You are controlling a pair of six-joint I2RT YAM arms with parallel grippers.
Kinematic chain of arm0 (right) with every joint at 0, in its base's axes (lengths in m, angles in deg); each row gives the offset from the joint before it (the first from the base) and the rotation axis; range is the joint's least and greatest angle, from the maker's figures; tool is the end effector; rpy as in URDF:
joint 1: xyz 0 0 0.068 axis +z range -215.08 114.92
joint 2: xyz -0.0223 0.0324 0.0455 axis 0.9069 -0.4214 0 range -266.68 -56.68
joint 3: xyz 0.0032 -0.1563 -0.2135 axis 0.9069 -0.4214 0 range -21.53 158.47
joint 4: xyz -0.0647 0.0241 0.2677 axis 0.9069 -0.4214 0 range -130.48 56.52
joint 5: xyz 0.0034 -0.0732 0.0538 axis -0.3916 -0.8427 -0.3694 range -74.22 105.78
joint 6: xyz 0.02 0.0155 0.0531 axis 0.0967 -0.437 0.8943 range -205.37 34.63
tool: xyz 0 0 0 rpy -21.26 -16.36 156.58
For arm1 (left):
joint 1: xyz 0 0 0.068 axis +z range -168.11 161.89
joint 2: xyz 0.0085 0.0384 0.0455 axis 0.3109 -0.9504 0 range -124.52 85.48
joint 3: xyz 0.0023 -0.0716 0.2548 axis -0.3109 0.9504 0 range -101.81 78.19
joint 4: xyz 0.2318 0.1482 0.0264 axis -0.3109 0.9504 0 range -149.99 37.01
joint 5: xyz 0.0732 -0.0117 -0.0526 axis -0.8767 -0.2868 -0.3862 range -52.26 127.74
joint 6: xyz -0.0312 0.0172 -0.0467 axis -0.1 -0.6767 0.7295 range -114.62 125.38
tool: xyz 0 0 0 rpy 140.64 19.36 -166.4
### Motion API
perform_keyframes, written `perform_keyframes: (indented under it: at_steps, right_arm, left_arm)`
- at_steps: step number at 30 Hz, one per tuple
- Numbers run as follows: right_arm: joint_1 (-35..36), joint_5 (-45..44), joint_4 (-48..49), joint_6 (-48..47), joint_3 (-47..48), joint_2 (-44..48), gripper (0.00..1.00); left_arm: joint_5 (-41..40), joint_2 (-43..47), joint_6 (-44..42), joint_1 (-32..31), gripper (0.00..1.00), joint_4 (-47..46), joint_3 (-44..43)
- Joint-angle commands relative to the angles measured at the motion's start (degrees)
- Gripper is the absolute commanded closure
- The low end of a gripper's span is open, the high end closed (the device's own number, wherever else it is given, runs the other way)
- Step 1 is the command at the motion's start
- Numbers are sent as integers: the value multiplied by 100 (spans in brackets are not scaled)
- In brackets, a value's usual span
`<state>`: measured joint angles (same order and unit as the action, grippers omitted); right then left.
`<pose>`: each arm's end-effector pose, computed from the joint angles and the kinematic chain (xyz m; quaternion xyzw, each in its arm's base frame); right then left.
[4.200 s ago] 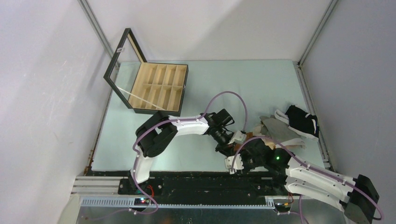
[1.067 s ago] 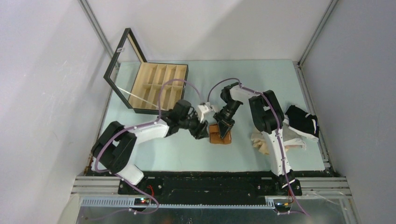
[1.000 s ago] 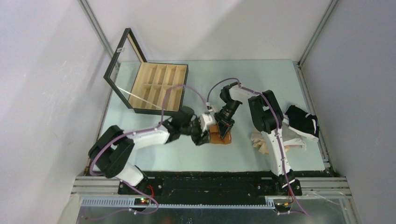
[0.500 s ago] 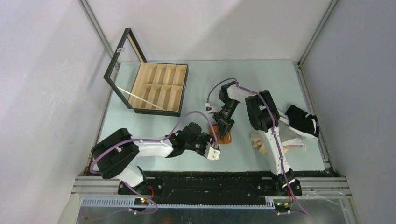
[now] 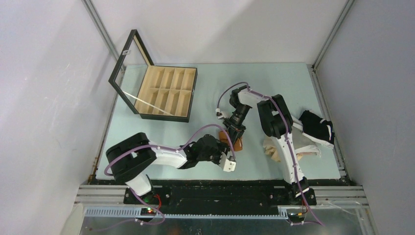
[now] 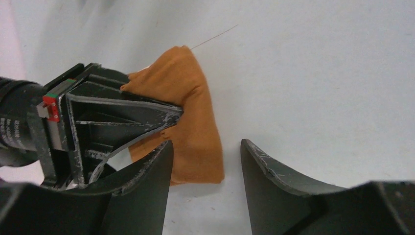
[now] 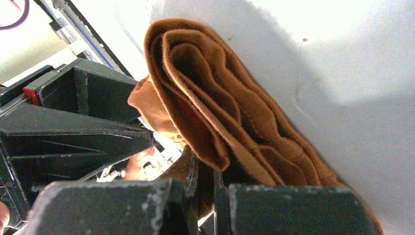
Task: Roll the underwear
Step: Roll the underwear to the center of the board.
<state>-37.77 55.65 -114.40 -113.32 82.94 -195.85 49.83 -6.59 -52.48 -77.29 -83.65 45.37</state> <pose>0.3570 0.2151 0.0851 0.3580 -0.8472 -0.3337 0.2066 0.1503 -0.2693 0.1081 0.7794 0.4208 -0.0989 0.4535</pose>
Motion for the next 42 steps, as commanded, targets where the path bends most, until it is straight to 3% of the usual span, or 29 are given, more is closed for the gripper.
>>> perform_keyframes:
  at_steps: [1,4,6,9,11,13,14,15,17,18,19,22,24,25,26,29,31,33,34,35,37,38,42]
  right_arm:
    - [156,-1191,690,-101,-312,-358,100]
    - [161,-1193,695,-107,-310,-354,100]
    - [168,-1187,692,-108,-312,-360,100]
    - [169,-1192,688,-107,-312,-357,100]
    - [168,-1188,689,-123,-328,-345,100]
    - [182,-1215,712,-131,-351,-316,92]
    - [186,-1238,761,-127,-399,-292,76]
    - [186,-1246,797,-125,-431,-213,66]
    - [179,-1265,904,-68,-489,42,22]
    - [145,-1257,892,-38,-421,159,6]
    - [109,-1238,898,10,-371,526,3]
    - [-234,-1210,1205,106,-148,1951,1]
    - [-602,-1353,1964,295,-417,3070,1]
    - [-787,-1330,2785,420,-952,3497,1]
    - [-1184,-1326,3352,773,-1366,4507,1]
    - [-1991,-1156,6296,965,-3911,6561,0]
    - [-1947,-1565,7146,822,-5250,7776,1]
    - [-1823,-1309,6862,226,-6005,8538,3]
    - [-1781,-1106,6572,-612,-6143,8831,7]
    - [-1641,-756,5911,-1062,-6411,8944,16]
    - [-1261,-663,5314,-2326,-6889,9402,23]
    - [-1104,-717,5212,-3019,-7073,9502,24]
    - [-64,-1133,5704,-3866,-8000,9807,16]
  left_arm:
    - [-791,-280,328,-104,40,-622,171]
    - [-1129,-551,476,-170,40,-683,-29]
    - [-1183,-716,535,-196,46,-449,-154]
    - [-1060,-840,596,-235,69,206,-188]
    - [-986,-900,689,-242,79,508,-198]
    - [-961,-1003,854,-243,90,751,-272]
    - [-853,-1035,1016,-239,95,951,-371]
    - [-728,-1090,1090,-228,97,1114,-439]
    - [-210,-1145,1309,-189,100,1531,-643]
    - [187,-1154,1385,-175,100,1810,-736]
    - [416,-1144,1419,-165,100,1943,-797]
    - [1362,-1161,1822,-48,100,2455,-906]
    - [1949,-1265,1995,105,100,2908,-1114]
    - [2311,-1328,2050,259,100,3098,-1383]
    - [2489,-1519,2068,342,100,3685,-1604]
    - [3223,-1955,1801,728,100,4962,-2766]
    - [3465,-2097,1362,885,100,5811,-3228]
    - [3652,-2273,989,982,100,6547,-3704]
    - [3717,-2425,918,1011,100,6764,-3867]
    - [3854,-2502,810,1081,100,7199,-4150]
    - [4026,-2767,711,1195,100,7708,-4544]
    - [4131,-2929,695,1241,100,7837,-4644]
    - [4418,-3355,762,1593,100,8314,-5146]
